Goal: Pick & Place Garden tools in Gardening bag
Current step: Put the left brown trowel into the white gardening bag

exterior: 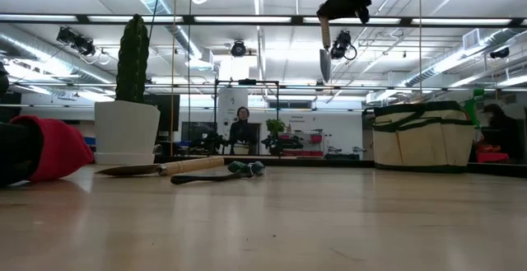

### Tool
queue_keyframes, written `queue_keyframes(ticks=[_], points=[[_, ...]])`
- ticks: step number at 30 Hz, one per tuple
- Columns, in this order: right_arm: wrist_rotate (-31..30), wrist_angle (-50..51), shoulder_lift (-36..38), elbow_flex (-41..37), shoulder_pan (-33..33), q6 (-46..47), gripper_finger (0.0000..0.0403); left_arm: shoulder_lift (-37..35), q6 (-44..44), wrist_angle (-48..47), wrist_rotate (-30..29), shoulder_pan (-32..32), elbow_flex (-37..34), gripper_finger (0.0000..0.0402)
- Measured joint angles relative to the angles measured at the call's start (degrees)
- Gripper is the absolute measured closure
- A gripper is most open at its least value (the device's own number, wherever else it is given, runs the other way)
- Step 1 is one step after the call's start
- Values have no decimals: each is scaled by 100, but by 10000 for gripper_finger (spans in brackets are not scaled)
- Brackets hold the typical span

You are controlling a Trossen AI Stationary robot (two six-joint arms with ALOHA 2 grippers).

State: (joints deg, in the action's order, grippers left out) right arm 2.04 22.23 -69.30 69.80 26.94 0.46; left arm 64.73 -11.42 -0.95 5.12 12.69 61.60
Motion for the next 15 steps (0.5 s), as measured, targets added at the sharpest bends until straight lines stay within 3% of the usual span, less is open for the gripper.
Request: queue_keyframes(ticks=[7, 15], points=[[-17, 138, 240, 0, 509, -80, 334, 0, -38, 15, -4, 4, 0, 271], [-492, 343, 719, 0, 1008, -157, 334, 0, -42, 17, -15, 4, 0, 271]])
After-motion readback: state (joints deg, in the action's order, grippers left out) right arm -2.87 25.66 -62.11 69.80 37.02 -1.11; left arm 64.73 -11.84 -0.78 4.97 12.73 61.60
